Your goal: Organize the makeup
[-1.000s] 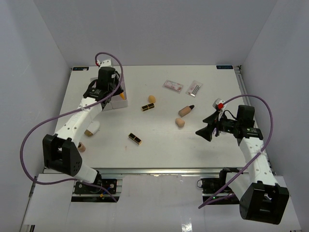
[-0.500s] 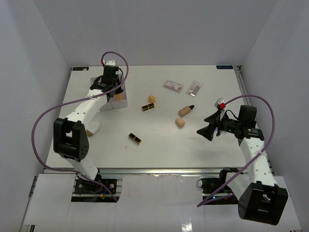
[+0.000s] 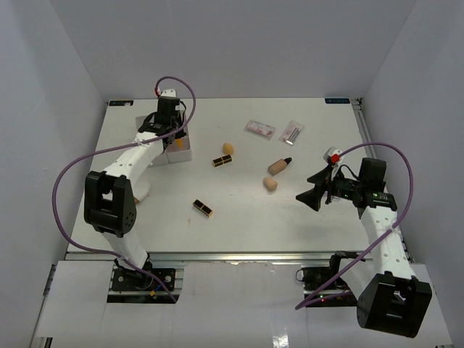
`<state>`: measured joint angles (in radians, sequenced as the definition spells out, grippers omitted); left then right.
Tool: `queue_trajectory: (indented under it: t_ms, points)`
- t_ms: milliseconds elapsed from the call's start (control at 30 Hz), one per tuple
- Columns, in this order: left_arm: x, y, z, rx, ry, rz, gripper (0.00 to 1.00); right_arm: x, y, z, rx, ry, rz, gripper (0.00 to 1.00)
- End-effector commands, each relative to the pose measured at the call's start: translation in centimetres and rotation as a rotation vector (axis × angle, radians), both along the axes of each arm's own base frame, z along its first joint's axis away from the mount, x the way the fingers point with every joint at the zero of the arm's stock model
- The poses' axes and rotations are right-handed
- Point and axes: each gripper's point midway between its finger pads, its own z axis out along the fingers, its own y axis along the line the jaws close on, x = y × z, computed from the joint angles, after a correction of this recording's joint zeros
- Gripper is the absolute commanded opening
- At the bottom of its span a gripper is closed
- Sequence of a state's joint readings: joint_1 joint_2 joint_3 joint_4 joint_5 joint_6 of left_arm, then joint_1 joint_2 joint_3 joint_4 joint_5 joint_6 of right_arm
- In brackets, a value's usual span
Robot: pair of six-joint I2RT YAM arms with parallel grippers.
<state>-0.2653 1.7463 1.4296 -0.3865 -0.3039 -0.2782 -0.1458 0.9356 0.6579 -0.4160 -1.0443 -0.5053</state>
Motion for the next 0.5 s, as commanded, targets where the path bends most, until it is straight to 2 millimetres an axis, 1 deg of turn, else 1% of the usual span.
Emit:
queue_trajectory:
  t_ms: [0,67,200,233,467]
  points:
    - [0.8,-0.1,1.5,-0.016,-0.059,-0.004,0.08,0.2,0.0,0.4,0.013,-0.033,0.016,0.96]
    - [0.8,-0.1,1.4,-0.020,-0.064,-0.005,0.12,0.2,0.0,0.4,0.013,-0.032,0.016,0.96]
    - [0.5,-0.2,0.7,-0.021,-0.053,-0.015,0.26,0.1,0.0,0.3,0.014,-0.028,0.017,0.96]
    - [0.4,-0.3,0.6,-0.025,-0.053,-0.018,0.31,0.2,0.0,0.3,0.014,-0.030,0.017,0.96]
    - [-0.1,-0.9,-0.3,-0.051,-0.034,-0.044,0.51,0.2,0.0,0.4,0.015,-0.031,0.015,0.96]
